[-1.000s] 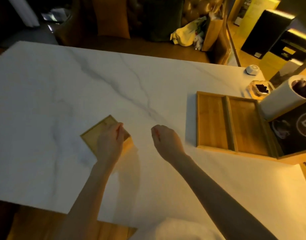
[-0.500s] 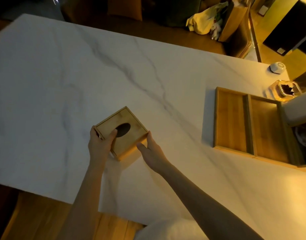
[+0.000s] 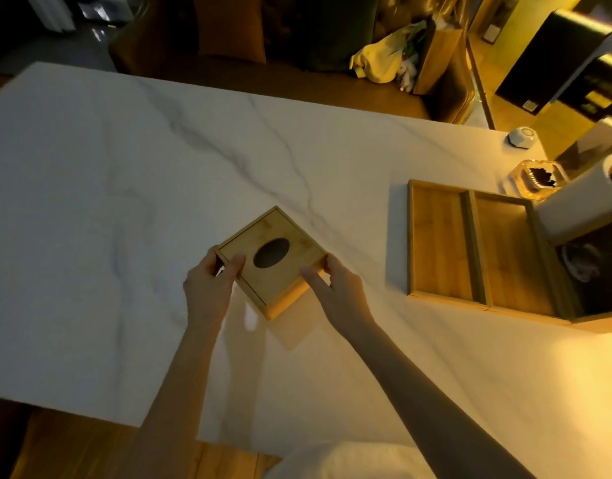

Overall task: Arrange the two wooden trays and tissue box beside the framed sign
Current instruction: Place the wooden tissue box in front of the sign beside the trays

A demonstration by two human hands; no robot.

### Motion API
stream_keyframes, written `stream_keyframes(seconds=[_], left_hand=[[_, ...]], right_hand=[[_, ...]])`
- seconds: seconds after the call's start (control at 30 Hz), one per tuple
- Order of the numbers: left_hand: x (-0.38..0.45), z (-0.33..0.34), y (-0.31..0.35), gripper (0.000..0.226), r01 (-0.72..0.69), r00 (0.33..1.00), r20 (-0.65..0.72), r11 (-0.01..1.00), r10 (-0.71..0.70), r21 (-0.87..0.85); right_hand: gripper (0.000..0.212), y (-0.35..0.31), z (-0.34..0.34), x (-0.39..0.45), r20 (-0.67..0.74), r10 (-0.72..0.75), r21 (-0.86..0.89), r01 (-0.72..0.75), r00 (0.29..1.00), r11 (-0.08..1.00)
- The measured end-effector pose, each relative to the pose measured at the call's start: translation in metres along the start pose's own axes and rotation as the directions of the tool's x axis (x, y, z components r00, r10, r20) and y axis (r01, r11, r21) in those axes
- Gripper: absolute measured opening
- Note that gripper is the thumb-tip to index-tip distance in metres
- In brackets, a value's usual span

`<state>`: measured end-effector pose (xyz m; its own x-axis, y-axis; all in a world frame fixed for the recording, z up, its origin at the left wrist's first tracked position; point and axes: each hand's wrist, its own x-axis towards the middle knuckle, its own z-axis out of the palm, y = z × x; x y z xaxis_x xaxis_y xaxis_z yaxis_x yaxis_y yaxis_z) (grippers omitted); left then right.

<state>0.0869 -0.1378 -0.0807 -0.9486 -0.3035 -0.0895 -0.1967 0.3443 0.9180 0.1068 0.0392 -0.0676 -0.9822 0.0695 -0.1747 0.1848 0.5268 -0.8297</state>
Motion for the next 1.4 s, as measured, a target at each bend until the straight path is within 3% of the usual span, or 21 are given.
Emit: stream_keyframes(seconds=[0.33,0.67,0.83,1.03,1.4], left_hand=[[-0.033,0.069,0.056,0.025,-0.22,0.967,0.142,0.974,0.211,0.053],[-0.096,0.149,0.089,0.036,-0.37,0.867,0.383,0.927,0.318,0.067],[-0.133,0.195,0.094,0.028,-0.367,0.819,0.493,0.929,0.295,0.054],[-0.18,0.241,0.098,0.024,-0.275,0.818,0.545,0.958,0.186,0.085],[-0.23,0.292,0.075,0.048,-0.255,0.771,0.625,0.958,0.118,0.134]], right_hand=[[0.035,0.033,-0.08,-0.025,-0.255,0.033,0.05,-0.021,0.966,0.999],[0.034,0.095,-0.181,-0.073,-0.342,0.108,0.055,-0.095,0.933,0.994],[0.037,0.131,-0.219,-0.097,-0.358,0.237,0.104,-0.214,0.903,0.971],[0.038,0.172,-0.255,-0.125,-0.356,0.34,0.144,-0.309,0.87,0.94],[0.042,0.223,-0.284,-0.168,-0.339,0.463,0.308,-0.368,0.819,0.877]])
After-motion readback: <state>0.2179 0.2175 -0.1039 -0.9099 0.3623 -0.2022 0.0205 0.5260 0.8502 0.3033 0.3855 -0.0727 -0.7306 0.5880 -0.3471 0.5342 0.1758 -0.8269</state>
